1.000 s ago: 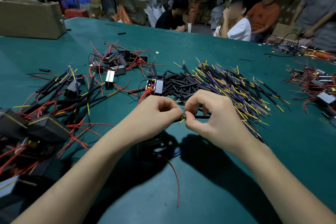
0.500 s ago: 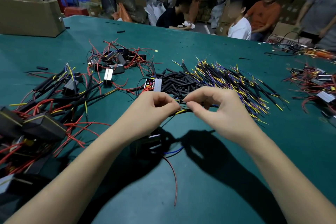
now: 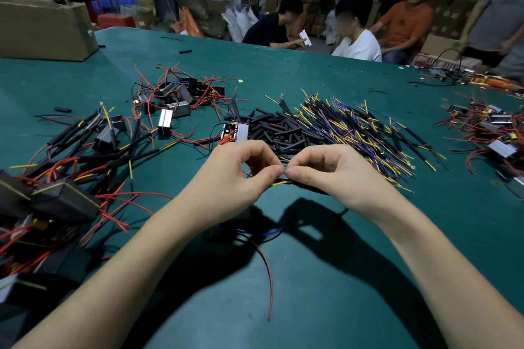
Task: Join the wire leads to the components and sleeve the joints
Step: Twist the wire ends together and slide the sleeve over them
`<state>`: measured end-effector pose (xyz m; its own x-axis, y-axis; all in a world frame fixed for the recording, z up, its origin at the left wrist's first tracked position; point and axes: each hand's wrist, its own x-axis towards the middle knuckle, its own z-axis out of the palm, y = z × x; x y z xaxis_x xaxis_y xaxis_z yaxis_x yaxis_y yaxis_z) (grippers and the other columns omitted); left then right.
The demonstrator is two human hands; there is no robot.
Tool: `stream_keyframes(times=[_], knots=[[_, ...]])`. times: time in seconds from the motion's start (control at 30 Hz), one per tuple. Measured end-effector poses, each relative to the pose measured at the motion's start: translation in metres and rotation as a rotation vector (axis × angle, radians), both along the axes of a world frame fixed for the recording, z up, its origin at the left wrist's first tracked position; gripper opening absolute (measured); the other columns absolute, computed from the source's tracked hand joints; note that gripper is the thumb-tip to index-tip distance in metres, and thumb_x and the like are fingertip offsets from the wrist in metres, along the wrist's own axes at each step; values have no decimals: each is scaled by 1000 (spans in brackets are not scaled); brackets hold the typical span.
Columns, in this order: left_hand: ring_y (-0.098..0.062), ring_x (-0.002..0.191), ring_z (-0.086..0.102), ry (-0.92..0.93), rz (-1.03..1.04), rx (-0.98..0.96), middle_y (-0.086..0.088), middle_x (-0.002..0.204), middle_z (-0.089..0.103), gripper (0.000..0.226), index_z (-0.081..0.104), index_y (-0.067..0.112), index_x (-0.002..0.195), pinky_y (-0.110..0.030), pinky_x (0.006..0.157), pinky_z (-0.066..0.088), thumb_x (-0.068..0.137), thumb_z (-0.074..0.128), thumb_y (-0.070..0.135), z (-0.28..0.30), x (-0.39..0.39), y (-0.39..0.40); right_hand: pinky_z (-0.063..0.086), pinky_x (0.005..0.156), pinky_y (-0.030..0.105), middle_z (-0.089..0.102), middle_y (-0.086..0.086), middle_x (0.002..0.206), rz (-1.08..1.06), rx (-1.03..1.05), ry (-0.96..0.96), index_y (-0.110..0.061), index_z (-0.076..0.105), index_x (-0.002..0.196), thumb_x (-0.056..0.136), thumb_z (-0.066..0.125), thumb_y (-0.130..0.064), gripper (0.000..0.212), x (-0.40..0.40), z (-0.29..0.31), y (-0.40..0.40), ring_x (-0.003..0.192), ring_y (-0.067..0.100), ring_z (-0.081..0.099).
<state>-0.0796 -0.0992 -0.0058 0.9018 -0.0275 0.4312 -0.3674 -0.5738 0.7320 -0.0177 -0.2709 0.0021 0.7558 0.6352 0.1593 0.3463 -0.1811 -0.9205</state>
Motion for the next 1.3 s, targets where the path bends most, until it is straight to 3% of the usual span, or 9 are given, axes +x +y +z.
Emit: stream_keyframes(times=[0.17,0.3,0.4,0.57,0.63,0.73,0.83,1.03,1.3], knots=[[2,63,55,-17,23,38,13,63,60,10,68,14,75,-6,63,37,84,69,10,-1,-1,0,40,63,19,62,0,69,-27,-95,-75,-12,68,77,86,68,-10,9,0,-3,0,65,6,50],[-1,65,54,-32,60,132,14,67,59,11,66,20,75,-16,67,42,84,69,15,-5,0,-1,36,58,10,58,-11,65,-53,-285,-415,-14,64,77,86,68,-12,10,-5,-1,1,56,-1,50],[-9,68,55,-42,107,175,10,70,60,10,64,20,75,-30,69,46,84,67,18,-7,-1,-3,43,65,29,56,-8,78,-103,-459,-633,-18,57,81,86,61,-20,7,-9,0,5,69,9,53],[-12,69,57,69,126,75,3,72,66,11,66,18,74,-25,69,45,85,64,17,-6,1,-4,45,65,39,50,-6,92,-191,-620,-912,-19,52,92,90,55,-25,8,-16,-5,13,78,24,56],[-12,66,57,124,137,-4,-3,74,69,13,68,15,74,-23,68,45,86,64,16,-5,2,-1,47,67,35,54,-10,86,-179,-480,-794,-19,58,91,90,59,-21,2,-12,-5,9,75,14,55],[-6,62,52,151,166,-104,-4,75,70,14,69,15,75,-22,64,43,87,64,19,-4,4,2,42,69,11,66,-11,81,-126,-232,-431,-17,69,92,88,66,-12,7,0,-4,2,72,-1,58],[-4,60,50,156,159,-139,-5,75,70,14,69,16,75,-19,61,42,87,65,21,-4,4,3,45,70,17,70,-6,78,-106,-139,-257,-19,70,86,87,67,-10,10,5,-7,0,70,2,58],[-14,62,52,102,122,-109,-11,74,66,9,68,19,78,-29,69,45,85,67,24,-3,3,1,43,66,15,70,3,77,-98,-123,-328,-15,69,83,87,66,-8,9,4,-10,2,68,9,58],[-14,65,56,-26,137,23,7,65,63,12,70,20,71,-29,67,46,82,70,15,-4,3,1,36,59,6,64,-9,66,-84,-182,-423,-14,71,79,84,68,-5,11,1,-5,0,57,-3,52]])
